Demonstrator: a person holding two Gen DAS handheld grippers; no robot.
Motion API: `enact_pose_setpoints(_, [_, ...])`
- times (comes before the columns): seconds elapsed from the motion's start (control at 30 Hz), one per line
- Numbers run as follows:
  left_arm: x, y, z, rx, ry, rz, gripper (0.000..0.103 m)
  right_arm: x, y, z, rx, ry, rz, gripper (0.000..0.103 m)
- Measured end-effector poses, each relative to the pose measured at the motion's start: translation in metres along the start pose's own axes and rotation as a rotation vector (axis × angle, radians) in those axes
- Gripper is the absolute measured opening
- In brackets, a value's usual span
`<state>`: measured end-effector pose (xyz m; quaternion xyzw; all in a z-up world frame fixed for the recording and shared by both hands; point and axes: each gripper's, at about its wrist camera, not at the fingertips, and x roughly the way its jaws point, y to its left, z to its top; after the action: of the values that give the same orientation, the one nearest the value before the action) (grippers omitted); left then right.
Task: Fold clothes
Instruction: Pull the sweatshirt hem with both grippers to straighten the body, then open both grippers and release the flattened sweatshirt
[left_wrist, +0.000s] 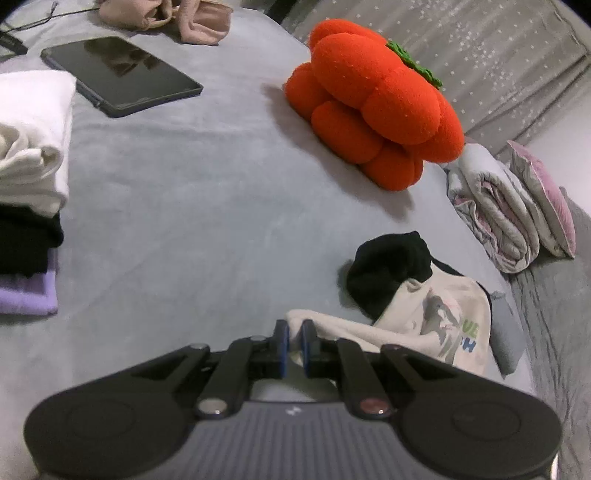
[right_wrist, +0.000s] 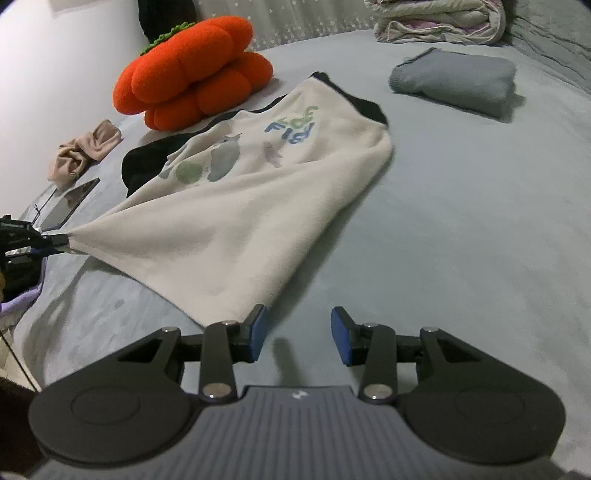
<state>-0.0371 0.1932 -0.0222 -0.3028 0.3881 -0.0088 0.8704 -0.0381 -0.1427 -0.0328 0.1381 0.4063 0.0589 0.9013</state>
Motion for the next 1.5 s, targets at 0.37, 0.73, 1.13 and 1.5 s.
enact_pose_setpoints(0.37, [0.000,-0.001,-0.004,0.046,0.023,0.001,0.007,0.032,0.025,0.023,0.069,-0.003,0.057,0.043])
enact_pose_setpoints(0.73, [0.002,-0.012,-0.014,0.160,0.092,-0.008,0.007,0.040,0.031,0.021,0.047,0.029,-0.002,0.019])
enact_pose_setpoints(1.13, [-0.023,-0.052,-0.063,0.464,0.255,-0.107,0.007,-0.026,0.009,0.011,-0.097,0.069,-0.150,0.017])
enact_pose_setpoints(1.5, [-0.032,-0.065,-0.103,0.638,0.383,-0.094,0.007,-0.038,0.003,-0.003,-0.160,0.160,-0.218,0.016])
